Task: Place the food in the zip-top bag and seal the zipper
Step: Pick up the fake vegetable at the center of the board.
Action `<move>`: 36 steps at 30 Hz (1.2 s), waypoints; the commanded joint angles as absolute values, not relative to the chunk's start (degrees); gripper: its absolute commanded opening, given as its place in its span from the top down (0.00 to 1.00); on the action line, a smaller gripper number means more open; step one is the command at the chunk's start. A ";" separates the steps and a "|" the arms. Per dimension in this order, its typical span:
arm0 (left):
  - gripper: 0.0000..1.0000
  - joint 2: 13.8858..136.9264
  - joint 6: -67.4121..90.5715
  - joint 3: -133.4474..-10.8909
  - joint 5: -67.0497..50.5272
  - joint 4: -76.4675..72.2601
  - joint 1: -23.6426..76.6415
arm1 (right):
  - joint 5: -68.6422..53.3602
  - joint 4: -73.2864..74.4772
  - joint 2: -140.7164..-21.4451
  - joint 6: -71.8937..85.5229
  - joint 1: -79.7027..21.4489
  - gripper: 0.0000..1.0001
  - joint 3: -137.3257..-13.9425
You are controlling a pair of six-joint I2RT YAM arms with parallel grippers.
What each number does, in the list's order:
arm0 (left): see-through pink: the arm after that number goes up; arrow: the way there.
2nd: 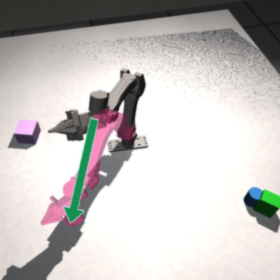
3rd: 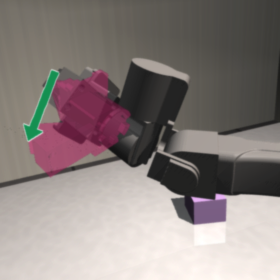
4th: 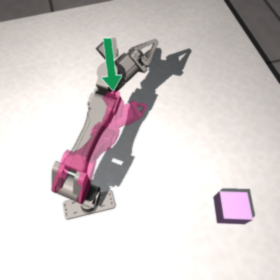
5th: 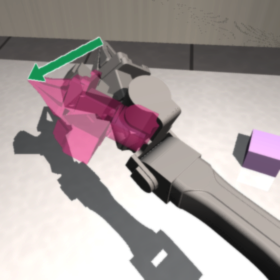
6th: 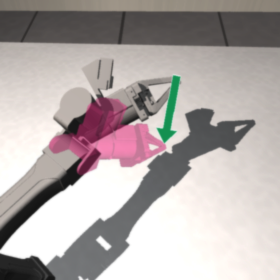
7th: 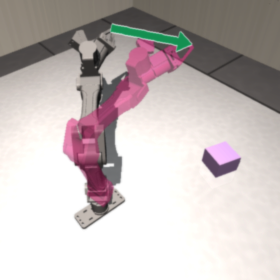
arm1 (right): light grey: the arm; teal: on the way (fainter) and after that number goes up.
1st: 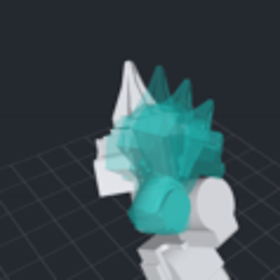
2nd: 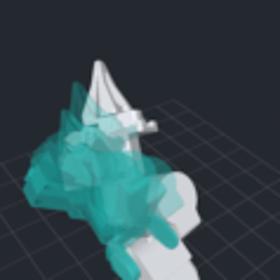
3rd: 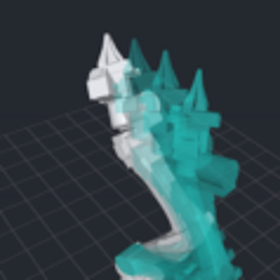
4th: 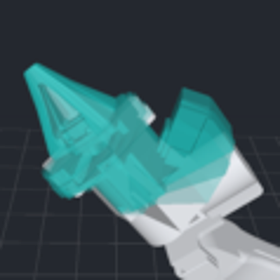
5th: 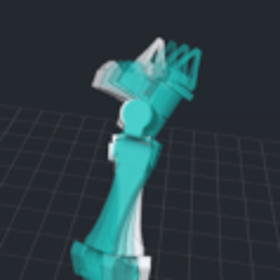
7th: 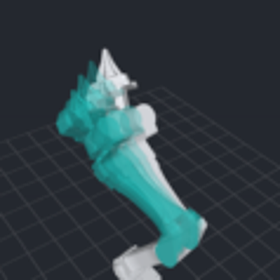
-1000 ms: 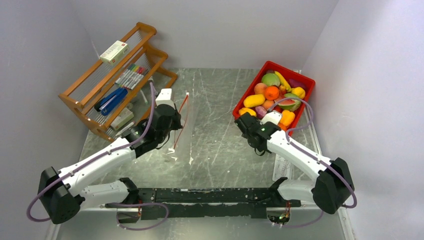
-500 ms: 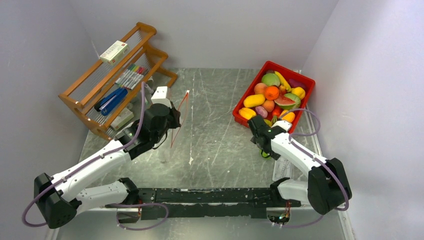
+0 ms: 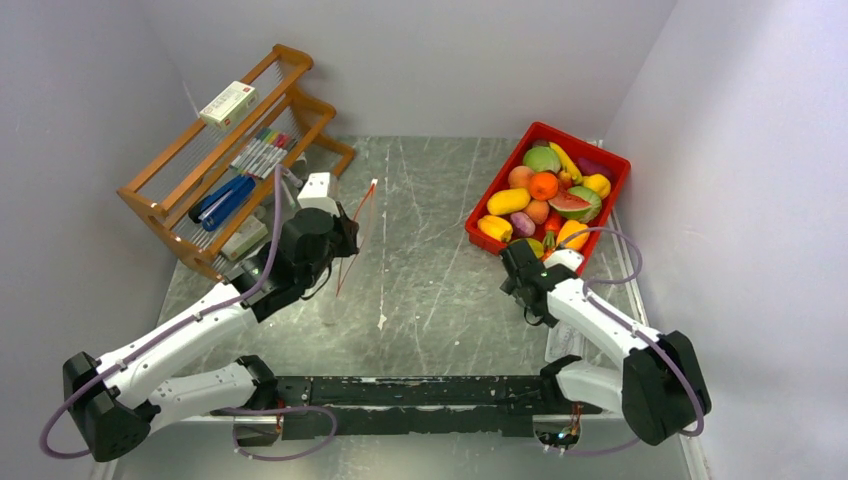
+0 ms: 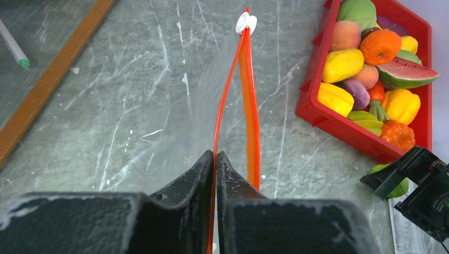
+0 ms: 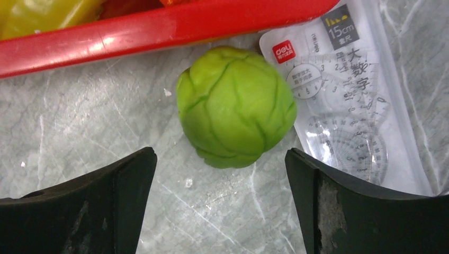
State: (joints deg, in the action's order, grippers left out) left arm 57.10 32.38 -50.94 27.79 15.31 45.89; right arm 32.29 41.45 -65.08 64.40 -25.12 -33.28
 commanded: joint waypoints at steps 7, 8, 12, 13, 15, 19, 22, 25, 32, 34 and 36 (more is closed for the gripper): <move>0.93 56.71 31.94 -51.04 26.92 15.48 45.53 | 41.05 39.68 -68.00 61.97 -23.54 0.06 -35.93; 0.93 56.82 31.92 -51.13 26.93 15.47 45.58 | 40.35 38.64 -68.09 61.16 -23.38 0.09 -35.68; 0.93 57.13 31.71 -51.59 26.85 15.46 45.56 | 37.60 34.96 -66.94 58.80 -23.30 0.27 -33.97; 0.93 57.09 31.73 -51.66 26.76 15.42 45.59 | 37.45 34.58 -66.49 58.54 -23.34 0.34 -33.50; 0.93 56.94 31.67 -51.78 26.61 15.38 45.55 | 37.06 34.49 -65.63 57.37 -23.30 0.44 -33.33; 0.93 56.62 31.45 -53.05 25.64 16.33 45.57 | 32.19 34.81 -62.15 52.57 -23.38 0.51 -34.55; 0.93 56.45 30.84 -54.24 24.39 16.59 45.55 | 24.07 34.15 -57.87 46.70 -23.99 0.55 -36.05; 0.93 56.09 29.83 -54.75 22.50 16.25 45.56 | 15.46 33.36 -54.22 43.26 -24.57 0.58 -38.02; 0.93 54.59 15.23 -48.96 8.55 2.82 45.55 | -10.56 20.78 -50.22 44.95 -27.59 0.61 -43.97; 0.93 55.72 8.70 -49.08 7.94 1.36 45.77 | -17.10 11.94 -49.94 49.18 -27.81 0.60 -43.16; 0.93 57.59 -0.45 -50.43 11.04 0.58 46.79 | -20.89 2.53 -50.26 54.52 -27.86 0.60 -41.92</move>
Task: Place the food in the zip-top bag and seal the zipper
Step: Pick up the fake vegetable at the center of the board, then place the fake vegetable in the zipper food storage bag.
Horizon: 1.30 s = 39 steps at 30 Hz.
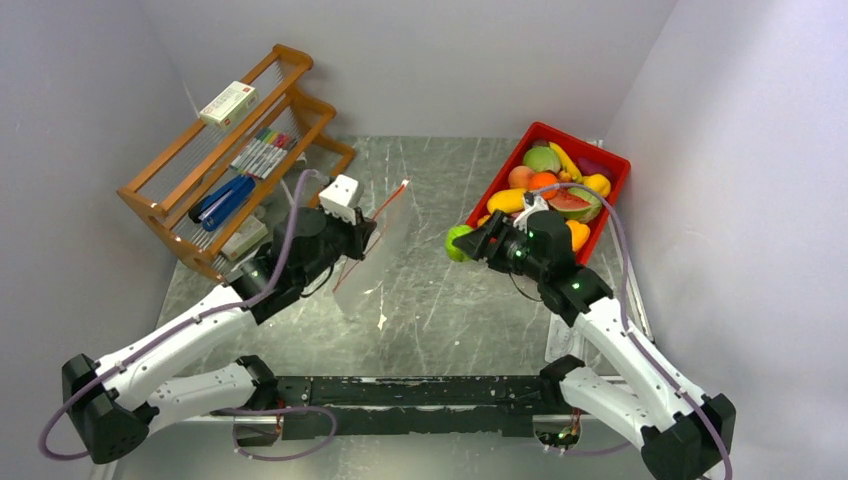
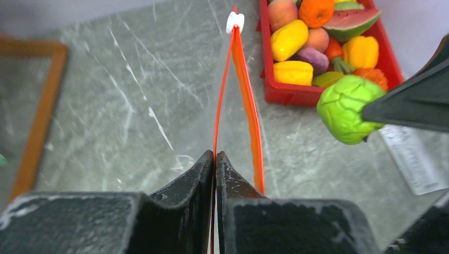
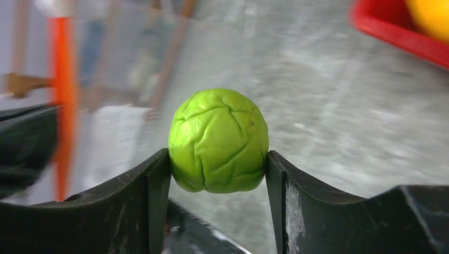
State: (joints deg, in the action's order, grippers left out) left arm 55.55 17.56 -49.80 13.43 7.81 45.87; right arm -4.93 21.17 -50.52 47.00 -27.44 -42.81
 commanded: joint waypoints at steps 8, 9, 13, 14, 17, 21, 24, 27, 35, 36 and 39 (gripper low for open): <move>0.93 61.08 -19.35 -51.18 21.14 -10.21 51.12 | -27.08 -34.13 -60.35 75.67 -30.42 0.60 -39.25; 0.93 60.90 -21.40 -50.63 22.46 -12.82 51.56 | -27.57 -35.10 -61.81 75.72 -31.33 0.60 -40.50; 0.93 60.97 -28.87 -51.78 27.91 -22.46 52.79 | -26.85 -33.65 -65.37 73.63 -34.89 0.60 -46.14; 0.93 61.53 -31.78 -52.25 29.32 -24.90 53.00 | -26.92 -35.00 -66.24 73.98 -35.51 0.60 -46.94; 0.93 64.66 -37.58 -52.02 32.47 -29.08 53.67 | -26.55 -36.33 -68.19 74.86 -36.48 0.60 -49.05; 0.93 65.41 -38.13 -47.07 33.22 -34.59 54.32 | -22.40 -35.73 -69.77 75.81 -36.60 0.60 -49.80; 0.93 65.51 -36.40 -45.50 34.14 -35.83 54.49 | -21.54 -31.78 -72.39 75.70 -36.58 0.60 -51.93; 0.93 65.56 -35.16 -45.73 33.18 -34.32 54.81 | -20.38 -29.05 -75.30 76.39 -36.71 0.60 -52.07; 0.93 65.35 -30.95 -44.28 31.52 -34.09 55.04 | -17.04 -11.00 -82.85 71.08 -36.62 0.61 -56.61; 0.93 65.45 -30.34 -44.12 31.47 -33.90 55.03 | -16.17 -9.67 -83.22 70.31 -36.61 0.61 -56.79; 0.93 65.51 -28.24 -43.55 31.00 -33.43 55.02 | -12.92 -5.91 -83.67 68.23 -36.91 0.61 -56.98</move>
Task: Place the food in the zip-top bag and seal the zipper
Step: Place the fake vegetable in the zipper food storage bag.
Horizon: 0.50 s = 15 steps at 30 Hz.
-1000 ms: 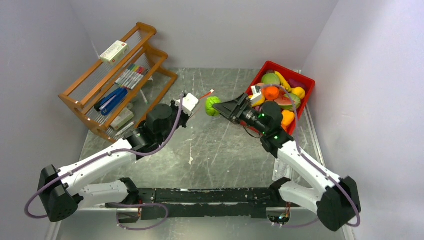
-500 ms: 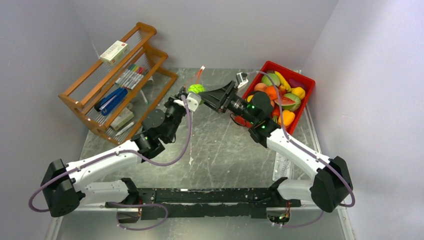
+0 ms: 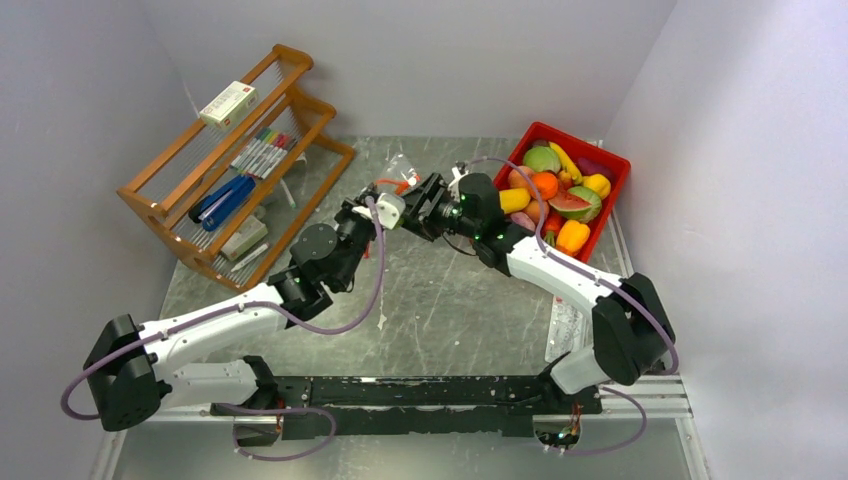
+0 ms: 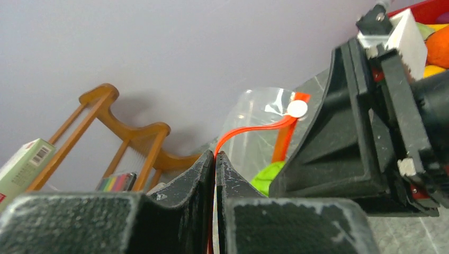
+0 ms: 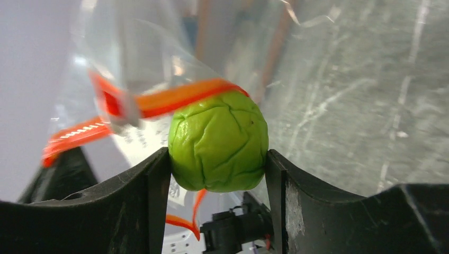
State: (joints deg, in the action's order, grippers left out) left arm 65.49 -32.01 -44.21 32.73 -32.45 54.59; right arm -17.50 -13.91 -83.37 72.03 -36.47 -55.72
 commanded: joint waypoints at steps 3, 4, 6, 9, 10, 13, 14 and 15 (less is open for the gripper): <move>0.93 64.99 -23.75 -43.72 29.21 -29.76 55.02 | -11.31 -4.92 -83.73 67.03 -37.36 0.61 -59.43; 0.93 64.85 -21.43 -44.07 28.34 -27.90 55.02 | -11.49 -6.58 -83.68 66.72 -37.66 0.61 -59.43; 0.93 64.40 -16.32 -44.68 26.49 -25.05 55.02 | -12.20 -11.65 -83.28 66.61 -38.42 0.61 -58.21; 0.93 63.72 -11.55 -44.53 26.03 -22.43 54.98 | -15.37 -17.93 -83.12 67.43 -39.04 0.62 -56.49; 0.93 63.43 -10.76 -43.83 26.25 -22.47 55.03 | -14.76 -15.46 -82.93 67.40 -39.23 0.62 -56.87; 0.93 63.31 -11.70 -42.02 28.76 -24.28 54.97 | -9.23 -6.47 -79.28 66.49 -39.72 0.63 -55.29; 0.93 63.55 -12.28 -41.78 29.89 -23.92 54.94 | -7.12 -6.01 -76.71 66.86 -39.79 0.63 -53.25; 0.93 63.79 -13.04 -41.46 30.85 -24.14 54.95 | -5.22 -5.75 -73.18 67.45 -39.81 0.63 -51.04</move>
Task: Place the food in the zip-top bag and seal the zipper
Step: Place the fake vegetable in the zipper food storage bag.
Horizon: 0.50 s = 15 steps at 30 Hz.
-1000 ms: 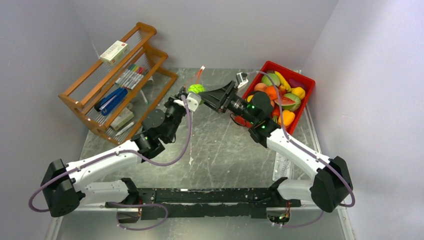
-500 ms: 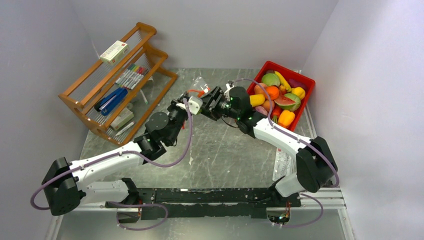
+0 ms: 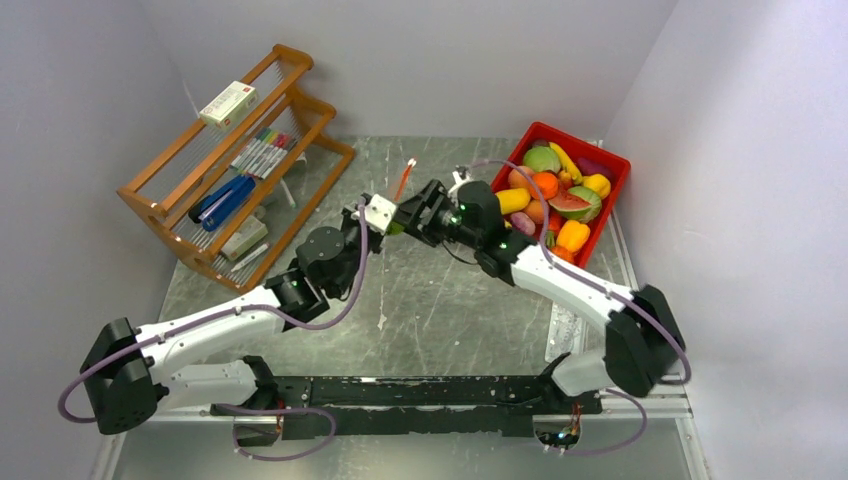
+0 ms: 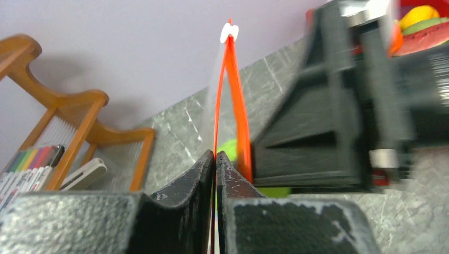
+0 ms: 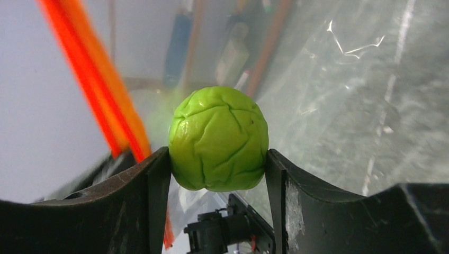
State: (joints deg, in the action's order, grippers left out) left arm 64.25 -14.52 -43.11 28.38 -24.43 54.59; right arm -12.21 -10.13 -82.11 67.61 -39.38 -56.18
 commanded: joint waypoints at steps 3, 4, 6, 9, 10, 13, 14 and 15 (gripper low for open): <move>0.93 64.35 -15.36 -39.69 32.76 -26.47 54.93 | -1.66 -3.51 -67.37 66.77 -39.65 0.63 -49.37; 0.93 64.52 -16.17 -39.24 33.30 -27.37 54.93 | -2.02 -4.20 -66.44 66.51 -39.72 0.63 -49.47; 0.93 65.05 -17.51 -38.75 34.00 -28.84 54.93 | -6.14 -8.17 -66.35 67.55 -39.70 0.63 -49.16; 0.93 65.30 -17.93 -38.39 34.07 -29.92 54.98 | -10.19 -14.22 -68.85 69.97 -39.85 0.63 -49.27; 0.93 65.18 -17.84 -38.33 33.79 -29.89 54.95 | -11.91 -16.47 -70.27 71.23 -39.90 0.63 -49.19; 0.93 64.93 -17.22 -38.24 33.54 -29.89 54.98 | -14.83 -22.07 -74.49 74.00 -39.93 0.64 -49.76; 0.93 64.61 -16.70 -38.22 33.33 -29.89 54.98 | -14.35 -21.64 -75.58 74.27 -40.04 0.64 -50.17; 0.93 64.19 -16.21 -38.35 32.93 -29.65 54.98 | -13.49 -21.13 -76.41 74.43 -40.05 0.64 -50.34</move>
State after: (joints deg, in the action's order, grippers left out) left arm 65.21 -17.06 -38.33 33.36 -26.72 54.57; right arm -10.98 -16.71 -73.10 71.40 -39.68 -49.08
